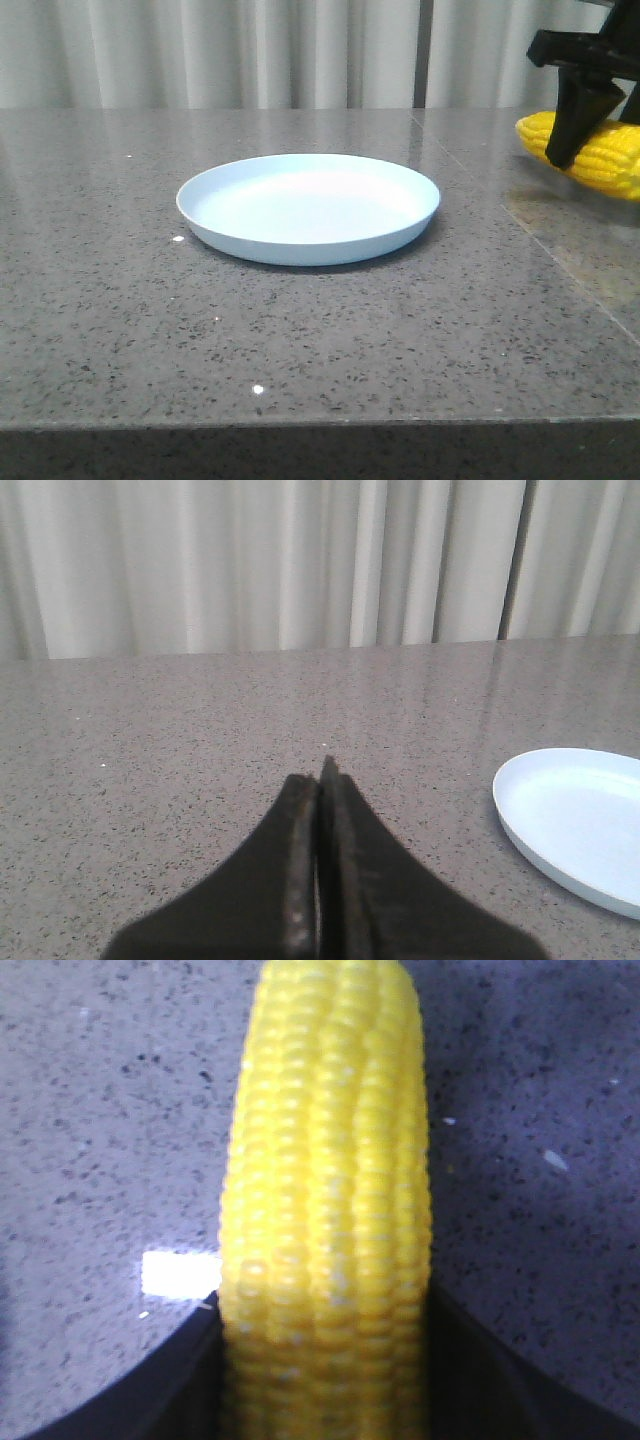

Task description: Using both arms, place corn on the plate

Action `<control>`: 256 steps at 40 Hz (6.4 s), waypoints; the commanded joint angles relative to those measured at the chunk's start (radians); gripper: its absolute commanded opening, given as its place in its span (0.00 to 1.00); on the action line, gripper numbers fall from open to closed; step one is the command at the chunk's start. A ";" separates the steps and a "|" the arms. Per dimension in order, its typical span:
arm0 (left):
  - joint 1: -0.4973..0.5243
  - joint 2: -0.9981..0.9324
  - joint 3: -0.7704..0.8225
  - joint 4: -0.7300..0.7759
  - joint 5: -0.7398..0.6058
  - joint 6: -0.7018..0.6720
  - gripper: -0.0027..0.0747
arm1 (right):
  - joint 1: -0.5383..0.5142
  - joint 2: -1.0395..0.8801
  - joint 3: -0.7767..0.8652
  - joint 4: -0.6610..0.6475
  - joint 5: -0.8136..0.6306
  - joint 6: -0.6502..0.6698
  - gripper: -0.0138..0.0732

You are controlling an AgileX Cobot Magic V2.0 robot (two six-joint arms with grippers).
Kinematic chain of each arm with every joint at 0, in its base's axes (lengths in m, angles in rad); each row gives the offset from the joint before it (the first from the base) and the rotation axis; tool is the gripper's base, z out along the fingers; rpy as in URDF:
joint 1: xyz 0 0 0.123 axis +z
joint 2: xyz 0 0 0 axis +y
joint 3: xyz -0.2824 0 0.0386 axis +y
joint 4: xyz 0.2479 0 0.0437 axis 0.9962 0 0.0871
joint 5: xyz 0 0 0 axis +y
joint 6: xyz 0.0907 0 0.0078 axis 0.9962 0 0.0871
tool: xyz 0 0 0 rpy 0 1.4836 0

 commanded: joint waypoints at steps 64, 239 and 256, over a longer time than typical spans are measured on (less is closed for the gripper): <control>-0.008 0.010 -0.027 0.003 -0.087 -0.009 0.01 | 0.624 0.073 -0.212 -0.312 -0.063 0.703 0.85; 0.246 -0.253 0.299 -0.228 -0.155 0.221 0.01 | 0.086 -1.475 0.957 -0.381 -0.592 0.247 0.09; 0.252 -0.251 0.355 -0.247 -0.201 0.221 0.01 | 0.086 -1.475 0.957 -0.381 -0.591 0.247 0.09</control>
